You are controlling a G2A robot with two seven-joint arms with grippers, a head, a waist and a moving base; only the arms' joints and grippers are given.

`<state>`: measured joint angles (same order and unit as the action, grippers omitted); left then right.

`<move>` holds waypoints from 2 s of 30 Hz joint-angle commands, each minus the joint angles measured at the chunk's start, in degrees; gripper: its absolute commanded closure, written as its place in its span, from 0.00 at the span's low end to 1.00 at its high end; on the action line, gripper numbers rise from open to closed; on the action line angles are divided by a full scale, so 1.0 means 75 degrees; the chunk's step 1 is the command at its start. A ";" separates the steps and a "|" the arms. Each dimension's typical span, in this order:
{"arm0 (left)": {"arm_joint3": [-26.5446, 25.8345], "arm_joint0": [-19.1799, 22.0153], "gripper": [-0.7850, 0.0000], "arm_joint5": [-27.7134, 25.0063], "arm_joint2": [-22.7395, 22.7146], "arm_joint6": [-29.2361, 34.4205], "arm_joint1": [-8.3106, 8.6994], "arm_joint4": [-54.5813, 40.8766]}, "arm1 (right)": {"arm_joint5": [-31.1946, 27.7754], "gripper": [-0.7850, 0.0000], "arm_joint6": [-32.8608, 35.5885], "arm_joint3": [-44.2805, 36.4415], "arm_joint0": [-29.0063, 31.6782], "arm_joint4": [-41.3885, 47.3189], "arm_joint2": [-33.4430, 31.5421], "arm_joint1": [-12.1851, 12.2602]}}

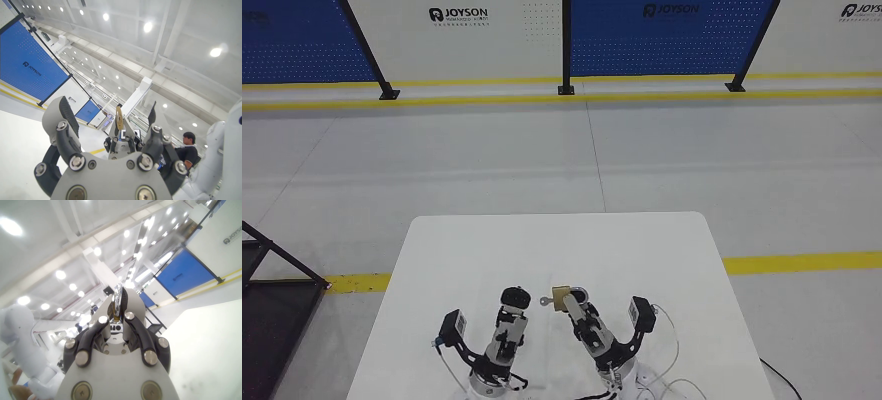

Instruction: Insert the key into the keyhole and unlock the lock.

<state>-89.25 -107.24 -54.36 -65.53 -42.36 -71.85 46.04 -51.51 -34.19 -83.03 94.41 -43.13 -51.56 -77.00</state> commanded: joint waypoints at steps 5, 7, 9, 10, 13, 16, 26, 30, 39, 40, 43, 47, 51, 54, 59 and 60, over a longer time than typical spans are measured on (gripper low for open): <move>-0.0226 -0.0253 0.41 -0.0486 -0.0431 0.1739 0.0287 -0.0990 | -0.0163 1.00 0.0919 -0.0219 0.0183 0.0403 -0.0321 0.0151; -0.0339 -0.0312 0.44 -0.0486 -0.0531 0.2216 0.0370 -0.1291 | -0.0194 1.00 0.1226 -0.0279 0.0212 0.0609 -0.0361 0.0186; -0.0429 -0.0363 0.50 -0.0486 -0.0580 0.2596 0.0432 -0.1540 | -0.0202 1.00 0.1503 -0.0338 0.0220 0.0805 -0.0396 0.0214; -0.0444 -0.0379 0.53 -0.0486 -0.0579 0.2817 0.0459 -0.1603 | -0.0174 1.00 0.1607 -0.0380 0.0226 0.0861 -0.0414 0.0225; -0.0468 -0.0378 0.61 -0.0479 -0.0615 0.3196 0.0505 -0.1800 | -0.0098 1.00 0.1844 -0.0476 0.0256 0.0989 -0.0432 0.0246; -0.0475 -0.0332 0.62 -0.0407 -0.0601 0.3412 0.0516 -0.1947 | -0.0069 1.00 0.2037 -0.0529 0.0258 0.1116 -0.0441 0.0261; -0.0523 -0.0241 0.62 -0.0225 -0.0510 0.3693 0.0506 -0.2026 | 0.0165 1.00 0.2483 -0.0637 0.0236 0.1200 -0.0369 0.0274; -0.0515 -0.0236 0.66 -0.0201 -0.0495 0.3707 0.0500 -0.2028 | 0.0208 1.00 0.2519 -0.0649 0.0232 0.1201 -0.0354 0.0273; -0.0501 -0.0234 0.97 -0.0189 -0.0489 0.3677 0.0486 -0.1933 | 0.0280 1.00 0.2597 -0.0651 0.0202 0.1271 -0.0343 0.0275; -0.0507 -0.0232 1.00 -0.0176 -0.0487 0.3675 0.0484 -0.1908 | 0.0290 1.00 0.2610 -0.0652 0.0200 0.1276 -0.0341 0.0275; -0.0512 -0.0239 1.00 -0.0120 -0.0482 0.3647 0.0476 -0.1803 | 0.0328 1.00 0.2654 -0.0654 0.0193 0.1258 -0.0340 0.0278; -0.0553 -0.0251 1.00 -0.0005 -0.0514 0.3502 0.0461 -0.1551 | 0.0352 1.00 0.2697 -0.0660 0.0195 0.1241 -0.0335 0.0283; -0.0561 -0.0277 1.00 0.0121 -0.0528 0.3138 0.0427 -0.1071 | 0.0385 1.00 0.2726 -0.0675 0.0209 0.1217 -0.0341 0.0290; -0.0563 -0.0293 1.00 0.0272 -0.0546 0.2625 0.0385 -0.0492 | 0.0407 1.00 0.2717 -0.0698 0.0232 0.1216 -0.0354 0.0296; -0.0485 -0.0301 1.00 0.0704 -0.0487 0.1481 0.0302 0.0829 | 0.0416 1.00 0.2725 -0.0722 0.0266 0.1282 -0.0390 0.0310; -0.0450 -0.0293 1.00 0.0813 -0.0459 0.1213 0.0285 0.1106 | 0.0420 1.00 0.2735 -0.0728 0.0271 0.1293 -0.0396 0.0313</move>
<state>-92.87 -109.50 -49.08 -69.17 -30.99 -69.60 51.86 -48.38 -13.75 -88.46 96.42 -33.51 -54.50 -74.68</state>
